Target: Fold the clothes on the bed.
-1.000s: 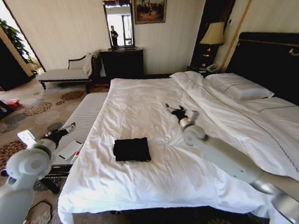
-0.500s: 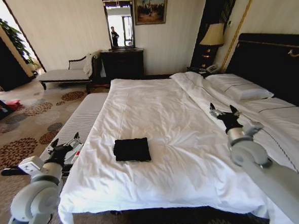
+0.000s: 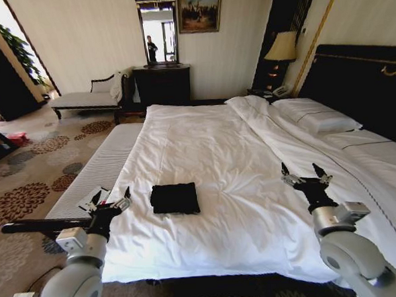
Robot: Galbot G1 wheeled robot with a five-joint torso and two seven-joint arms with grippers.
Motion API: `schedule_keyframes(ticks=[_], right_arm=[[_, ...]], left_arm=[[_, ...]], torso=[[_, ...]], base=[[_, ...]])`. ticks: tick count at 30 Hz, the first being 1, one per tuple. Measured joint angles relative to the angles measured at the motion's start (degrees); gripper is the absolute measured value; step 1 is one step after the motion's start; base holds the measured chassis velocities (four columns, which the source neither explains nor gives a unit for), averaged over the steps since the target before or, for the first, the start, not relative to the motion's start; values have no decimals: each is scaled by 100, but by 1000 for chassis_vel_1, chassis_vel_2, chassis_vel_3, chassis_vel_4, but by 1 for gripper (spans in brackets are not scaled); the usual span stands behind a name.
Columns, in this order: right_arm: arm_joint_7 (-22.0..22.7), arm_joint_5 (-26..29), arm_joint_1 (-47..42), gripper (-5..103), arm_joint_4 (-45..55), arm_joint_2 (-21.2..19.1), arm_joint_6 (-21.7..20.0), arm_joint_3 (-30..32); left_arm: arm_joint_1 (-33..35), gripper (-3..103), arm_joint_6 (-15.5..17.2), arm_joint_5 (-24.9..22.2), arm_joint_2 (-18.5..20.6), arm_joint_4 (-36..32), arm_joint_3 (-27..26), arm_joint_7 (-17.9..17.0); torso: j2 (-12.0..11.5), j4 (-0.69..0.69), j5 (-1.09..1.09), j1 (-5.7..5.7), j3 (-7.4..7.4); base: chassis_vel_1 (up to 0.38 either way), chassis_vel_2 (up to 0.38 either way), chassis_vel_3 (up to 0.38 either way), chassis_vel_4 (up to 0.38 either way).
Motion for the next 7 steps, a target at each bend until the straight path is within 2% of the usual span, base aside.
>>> schedule_keyframes(ticks=[7], right_arm=[[77, 308, -105, 100, 280, 321, -144, -134]], left_arm=[[132, 100, 25, -9, 7, -1, -32, 178]], torso=[[0, 0, 0, 0, 0]], base=[[0, 0, 0, 0]])
